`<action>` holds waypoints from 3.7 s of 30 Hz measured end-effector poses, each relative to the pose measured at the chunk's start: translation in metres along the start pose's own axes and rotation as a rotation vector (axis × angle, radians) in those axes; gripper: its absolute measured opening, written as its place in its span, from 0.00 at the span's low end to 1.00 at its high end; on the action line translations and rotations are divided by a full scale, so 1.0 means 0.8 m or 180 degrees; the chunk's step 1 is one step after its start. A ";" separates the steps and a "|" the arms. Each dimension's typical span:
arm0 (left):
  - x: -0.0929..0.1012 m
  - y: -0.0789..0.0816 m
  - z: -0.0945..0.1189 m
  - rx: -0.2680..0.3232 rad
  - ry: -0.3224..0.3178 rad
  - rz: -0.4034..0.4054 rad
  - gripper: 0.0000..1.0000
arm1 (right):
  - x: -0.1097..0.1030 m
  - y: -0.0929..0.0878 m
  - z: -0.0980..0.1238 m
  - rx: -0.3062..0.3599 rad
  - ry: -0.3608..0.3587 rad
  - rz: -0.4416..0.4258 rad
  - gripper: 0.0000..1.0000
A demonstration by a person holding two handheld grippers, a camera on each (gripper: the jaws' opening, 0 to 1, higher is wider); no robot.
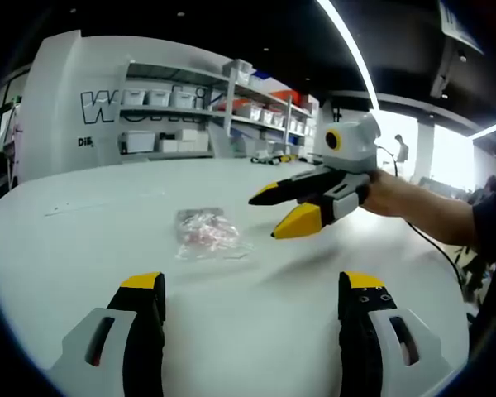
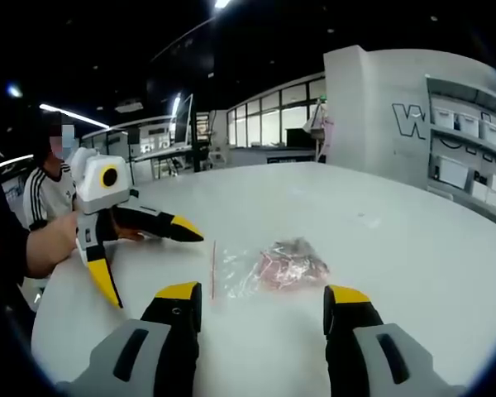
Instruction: Open the resealable bag by pulling the two sides of the seal apart until the entire bag opening is separated and visibly accessible.
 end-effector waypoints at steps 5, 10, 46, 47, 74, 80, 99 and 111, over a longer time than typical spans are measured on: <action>0.000 0.001 0.001 0.0020 -0.0015 0.0027 0.85 | 0.002 0.001 0.001 0.0022 -0.0010 -0.0011 0.58; -0.001 0.001 0.000 0.0009 -0.0007 0.0022 0.85 | 0.003 0.001 0.001 0.0014 -0.0014 0.0002 0.58; -0.001 -0.001 -0.002 0.0023 -0.0038 0.0059 0.84 | 0.007 0.010 -0.011 0.0005 0.0026 0.0023 0.56; -0.001 -0.001 -0.002 0.0022 -0.0036 0.0062 0.84 | 0.007 0.010 -0.011 0.0004 0.0027 0.0021 0.56; -0.002 -0.002 -0.002 0.0028 -0.0029 0.0077 0.84 | 0.013 0.006 -0.016 -0.0007 0.0020 -0.0003 0.56; -0.004 -0.003 -0.002 0.0021 -0.0021 0.0076 0.84 | 0.016 0.004 -0.016 -0.0025 0.0011 -0.0006 0.55; -0.006 -0.003 -0.003 0.0039 -0.0022 0.0104 0.84 | 0.014 0.008 -0.023 -0.0031 0.0040 -0.0004 0.55; -0.008 -0.003 -0.003 0.0051 0.0008 0.0123 0.84 | 0.019 0.012 -0.029 -0.0051 0.0054 0.0015 0.55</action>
Point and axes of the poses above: the point that each gripper's makers call its tool centre point, and the gripper's own axes: z roughly backward along the fingers, x roughly to its right, y roughly out of its top, the point moved 2 cm from there along z, roughly backward along the fingers, and after that the axes turned 14 degrees about y, right-handed, at the moved point
